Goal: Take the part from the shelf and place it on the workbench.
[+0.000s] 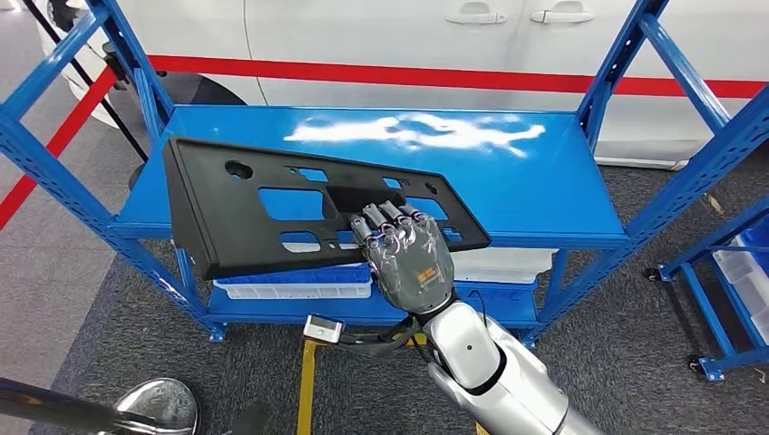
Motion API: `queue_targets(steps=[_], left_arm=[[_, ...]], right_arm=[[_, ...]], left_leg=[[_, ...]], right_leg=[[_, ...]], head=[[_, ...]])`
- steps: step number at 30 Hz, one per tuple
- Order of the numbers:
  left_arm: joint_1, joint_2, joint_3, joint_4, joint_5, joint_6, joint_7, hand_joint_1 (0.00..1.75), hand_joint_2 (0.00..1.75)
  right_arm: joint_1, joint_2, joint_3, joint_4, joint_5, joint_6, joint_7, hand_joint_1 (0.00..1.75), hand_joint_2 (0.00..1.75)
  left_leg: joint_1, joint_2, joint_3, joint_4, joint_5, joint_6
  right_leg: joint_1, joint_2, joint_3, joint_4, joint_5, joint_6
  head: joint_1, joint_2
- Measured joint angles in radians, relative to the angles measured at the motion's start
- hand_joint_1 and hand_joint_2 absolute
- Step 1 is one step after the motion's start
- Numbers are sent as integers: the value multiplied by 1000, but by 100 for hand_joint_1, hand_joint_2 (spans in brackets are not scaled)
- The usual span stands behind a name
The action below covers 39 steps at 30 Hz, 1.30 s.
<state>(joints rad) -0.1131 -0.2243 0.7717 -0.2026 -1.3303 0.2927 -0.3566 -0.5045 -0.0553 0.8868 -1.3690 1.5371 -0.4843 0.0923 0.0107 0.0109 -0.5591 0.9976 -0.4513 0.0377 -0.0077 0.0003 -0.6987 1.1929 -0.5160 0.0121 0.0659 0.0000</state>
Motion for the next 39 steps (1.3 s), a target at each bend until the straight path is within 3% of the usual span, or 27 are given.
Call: queue_targets(steps=[2, 4, 6, 8, 10, 11, 13, 15, 16, 17, 18, 19, 21, 23, 25, 26, 28, 30, 31, 32, 34, 36, 37, 39], left_arm=[[0, 0, 0, 0, 0, 0, 0, 0, 175], [1, 0, 0, 0, 0, 0, 0, 0, 175], [0, 0, 0, 0, -1, 0, 0, 0, 175], [0, -1, 0, 0, 0, 0, 0, 0, 175], [2, -1, 0, 0, 0, 0, 0, 0, 175], [2, 0, 0, 0, 1, 0, 0, 0, 175], [3, 0, 0, 0, 1, 0, 0, 0, 175], [3, 0, 0, 0, 1, 0, 0, 0, 175], [3, 0, 0, 0, 1, 0, 0, 0, 175], [3, 0, 0, 0, 1, -1, 0, 0, 175], [3, 0, 0, 0, 1, -1, 0, 0, 175], [2, 0, 0, 0, 1, -1, 0, 0, 175], [0, 0, 0, 0, 2, 0, 0, 0, 175], [0, 0, 0, 0, 4, 2, -1, 0, 175], [2, 0, 0, 0, 6, 3, -2, 0, 175], [1, 0, 0, 0, 7, 3, -3, 0, 175], [-1, 0, 0, 0, 7, 4, -4, 0, 175], [0, 0, 0, 0, 8, 4, -5, 0, 175], [0, 0, 0, 0, 9, 4, -5, 0, 175], [1, 0, 0, 0, 9, 4, -6, 0, 175], [1, 0, 0, 0, 10, 4, -8, 0, 175], [1, 0, 0, 0, 10, 4, -10, 0, 175], [2, 0, 0, 0, 10, 4, -10, 0, 175], [2, 0, 0, 0, 11, 4, -12, 0, 175]], right_arm=[[1, -2, 0, 0, 0, 0, 0, 175, 175], [0, -3, 0, -1, 0, 0, 0, 175, 175], [-1, -4, 0, -2, 0, 0, 0, 175, 175], [-1, -5, 0, -2, -2, 0, 0, 175, 175], [-3, -5, 0, -3, -4, 1, -1, 175, 175], [-4, -5, 0, -4, -6, 2, -1, 175, 175], [-7, -5, 0, -4, -10, 3, -3, 175, 175], [-8, -5, 0, -4, -15, 5, -7, 175, 175], [-8, -5, 0, -4, -18, 8, -8, 175, 175], [-8, -5, 0, -4, -21, 10, -9, 175, 175], [-8, -5, 0, -4, -24, 13, -10, 175, 175], [-8, -5, 0, -5, -28, 15, -10, 175, 175], [-8, -5, 0, -7, -38, 17, -11, 175, 175], [-9, -5, 0, -11, -51, 17, -14, 175, 175], [-9, -7, 0, -14, -62, 17, -17, 175, 175], [-8, -8, -1, -16, -69, 18, -19, 175, 175], [-7, -12, -1, -18, -86, 18, -21, 175, 175], [-3, -16, -1, -18, -102, 18, -22, 175, 175], [1, -19, -2, -18, -110, 18, -22, 175, 175], [4, -21, -3, -18, -117, 17, -22, 175, 175], [10, -24, -6, -20, -129, 17, -22, 175, 175], [13, -26, -8, -26, -136, 16, -22, 175, 175], [14, -27, -9, -30, -139, 16, -22, 175, 175], [18, -29, -13, -34, -149, 15, -22, 175, 175]], left_leg=[[0, 0, -36, 12, 18, 3], [0, 0, -57, 25, 25, -2], [-1, 0, -71, 35, 32, -12], [-3, 0, -78, 36, 44, -25], [-2, -2, -87, 38, 43, -37], [-1, -3, -97, 57, 21, -42], [2, -4, -130, 152, -61, -51], [3, -4, -160, 275, -130, -58], [3, -4, -159, 307, -135, -59], [3, -4, -141, 304, -122, -59], [3, -4, -104, 263, -95, -57], [3, -4, -55, 195, -72, -53], [-2, -6, 32, 62, -59, -44], [-8, -8, 55, 13, -64, -36], [-6, -6, 45, 5, -46, -25], [-3, -4, 38, 0, -34, -16], [-1, 0, 19, -6, -11, -2], [-3, 0, -9, -1, 6, 4], [-4, 0, -24, 3, 14, 4], [-5, 0, -39, 8, 22, 3], [-5, 0, -66, 21, 34, 0], [-7, 0, -86, 32, 44, -9], [-7, 0, -91, 34, 50, -14], [-7, 0, -93, 30, 63, -27]], right_leg=[[-5, 0, -2, 98, -49, 6], [-8, -1, 84, -16, -7, 5], [-4, 0, 145, -123, 7, -1], [3, 1, 149, -145, 9, -9], [-1, -1, 139, -151, 23, -24], [-3, -3, 131, -154, 32, -34], [-5, -5, 113, -156, 50, -47], [-4, -6, 91, -155, 66, -50], [-3, -7, 80, -153, 74, -50], [-3, -7, 69, -151, 82, -48], [-3, -6, 59, -149, 89, -46], [-3, -6, 51, -147, 95, -43], [-2, -5, 40, -144, 107, -33], [-2, -6, 36, -148, 123, -21], [-1, -4, 32, -152, 132, -9], [-1, -3, 25, -142, 116, -4], [-2, 0, 0, -63, 33, 2], [-3, 0, -28, 64, -50, 7], [-4, 0, -31, 108, -60, 8], [-4, 0, -19, 121, -49, 9], [-5, -1, 55, 40, -1, 5], [-1, 0, 143, -89, 3, -4], [2, 0, 167, -132, -5, -9], [6, 0, 170, -155, -6, -20]], head=[[0, 0], [0, 0], [0, 0], [0, 0], [0, 0], [0, 0], [0, 0], [0, 0], [0, 0], [0, 0], [0, 0], [0, 0], [0, 0], [0, 0], [0, 0], [0, 0], [1, 0], [0, 0], [1, 0], [0, 0], [0, 0], [0, 0], [0, 0], [0, 0]])
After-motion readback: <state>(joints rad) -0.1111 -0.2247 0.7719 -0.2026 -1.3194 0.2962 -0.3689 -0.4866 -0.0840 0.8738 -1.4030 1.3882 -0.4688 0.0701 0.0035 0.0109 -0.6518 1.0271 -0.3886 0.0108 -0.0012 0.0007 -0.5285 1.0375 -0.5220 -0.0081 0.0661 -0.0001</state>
